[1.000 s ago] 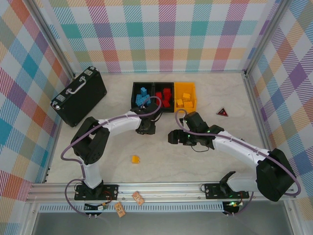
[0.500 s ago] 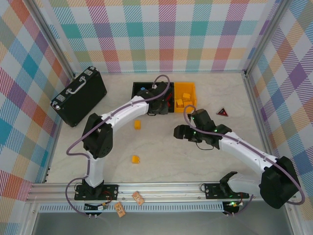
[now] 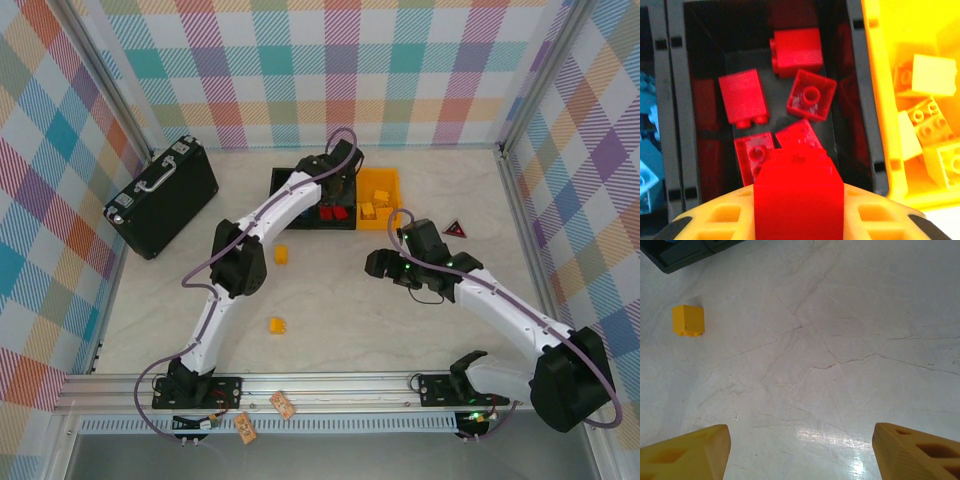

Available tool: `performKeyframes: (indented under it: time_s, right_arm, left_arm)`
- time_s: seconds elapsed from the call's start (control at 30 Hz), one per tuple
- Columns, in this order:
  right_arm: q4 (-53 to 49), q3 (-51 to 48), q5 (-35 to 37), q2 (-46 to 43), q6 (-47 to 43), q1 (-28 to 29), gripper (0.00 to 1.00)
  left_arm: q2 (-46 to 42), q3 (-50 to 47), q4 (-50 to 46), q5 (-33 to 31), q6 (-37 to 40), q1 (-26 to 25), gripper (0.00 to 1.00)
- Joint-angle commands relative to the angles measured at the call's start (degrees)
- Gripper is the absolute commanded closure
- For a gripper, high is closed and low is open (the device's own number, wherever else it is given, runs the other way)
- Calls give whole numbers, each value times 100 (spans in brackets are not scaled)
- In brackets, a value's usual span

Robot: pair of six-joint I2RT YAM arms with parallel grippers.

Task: Sort the legos into containers by color
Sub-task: Place the lego in the container.

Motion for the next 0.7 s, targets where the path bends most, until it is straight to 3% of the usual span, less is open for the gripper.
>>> performKeyframes:
  time_s: [0.0,0.3,0.47,0.67]
  right_arm:
    - [-85,2,28,-127,56,-56,25]
    - [-47,-76,-8,-122,89,-100,25]
    - [-29,-126,-26,-131,113,-100,25]
    - [-25,-144,-70,-152,126,-100,25]
  left_arm:
    - [248,399,-450,65,197,109,72]
    - [394,417,-205,323,415,196,67]
    - [367,419,-197,364,376,198,51]
    - [170,403,-257,366,369,143,47]
